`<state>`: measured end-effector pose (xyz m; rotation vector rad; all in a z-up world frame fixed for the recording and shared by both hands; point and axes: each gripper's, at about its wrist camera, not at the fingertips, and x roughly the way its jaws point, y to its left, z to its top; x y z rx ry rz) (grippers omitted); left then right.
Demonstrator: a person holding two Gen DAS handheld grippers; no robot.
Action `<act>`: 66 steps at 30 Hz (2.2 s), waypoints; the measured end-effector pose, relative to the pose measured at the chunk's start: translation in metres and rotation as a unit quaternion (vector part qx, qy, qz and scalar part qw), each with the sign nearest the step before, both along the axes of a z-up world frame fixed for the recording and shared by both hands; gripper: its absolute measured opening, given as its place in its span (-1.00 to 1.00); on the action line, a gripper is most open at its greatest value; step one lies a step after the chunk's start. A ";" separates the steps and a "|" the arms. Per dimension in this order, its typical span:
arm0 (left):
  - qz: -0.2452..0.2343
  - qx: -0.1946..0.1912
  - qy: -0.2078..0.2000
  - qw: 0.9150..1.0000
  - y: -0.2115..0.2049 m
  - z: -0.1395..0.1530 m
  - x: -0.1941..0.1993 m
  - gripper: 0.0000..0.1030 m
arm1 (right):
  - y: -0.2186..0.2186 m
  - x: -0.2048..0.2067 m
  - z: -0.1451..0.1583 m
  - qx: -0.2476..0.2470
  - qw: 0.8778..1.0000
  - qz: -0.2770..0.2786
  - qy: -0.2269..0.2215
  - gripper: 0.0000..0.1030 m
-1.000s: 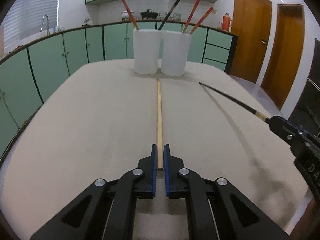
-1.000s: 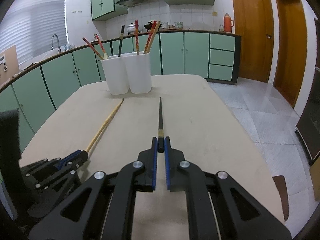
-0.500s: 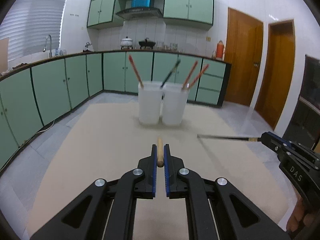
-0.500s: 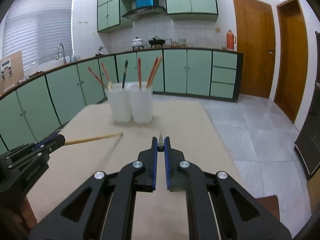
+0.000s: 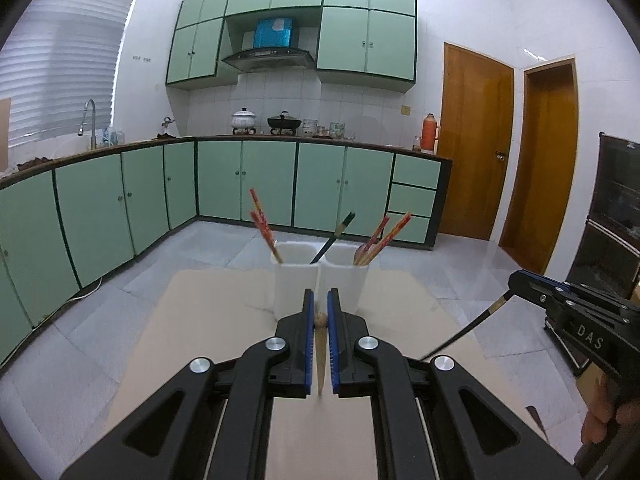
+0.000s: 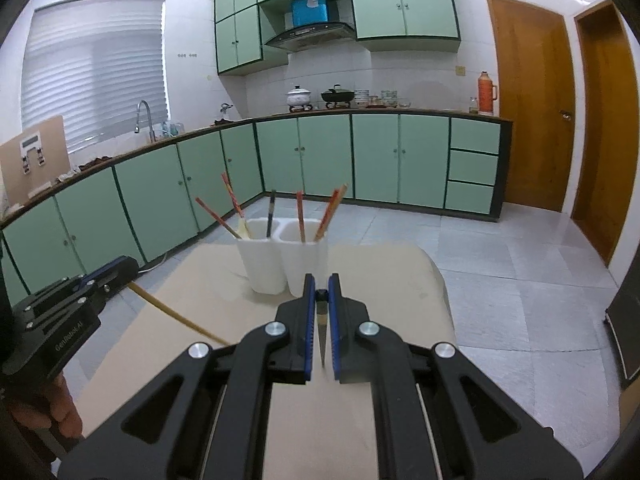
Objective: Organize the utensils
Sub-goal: 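Lift both held chopsticks and carry them over the white holder, then lower both chopsticks into the white holder and open both tools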
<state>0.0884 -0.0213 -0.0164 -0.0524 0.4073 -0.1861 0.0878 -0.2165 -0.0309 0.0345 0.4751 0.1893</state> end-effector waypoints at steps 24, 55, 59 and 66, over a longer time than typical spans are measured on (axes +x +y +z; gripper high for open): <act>-0.026 -0.015 -0.079 0.996 0.009 0.087 0.017 -0.88 | 0.021 0.038 0.112 0.012 0.995 0.083 -0.056 -0.89; -0.007 -0.010 -0.111 0.994 -0.001 0.086 0.202 -0.88 | 0.032 0.237 0.112 0.030 0.995 0.059 -0.074 -0.89; -0.002 -0.001 -0.090 0.996 -0.002 0.064 0.219 -0.88 | 0.033 0.251 0.091 0.034 0.996 0.062 -0.050 -0.89; 0.001 0.007 -0.064 0.998 0.000 0.039 0.233 -0.87 | 0.039 0.260 0.051 0.041 0.997 0.070 -0.004 -0.89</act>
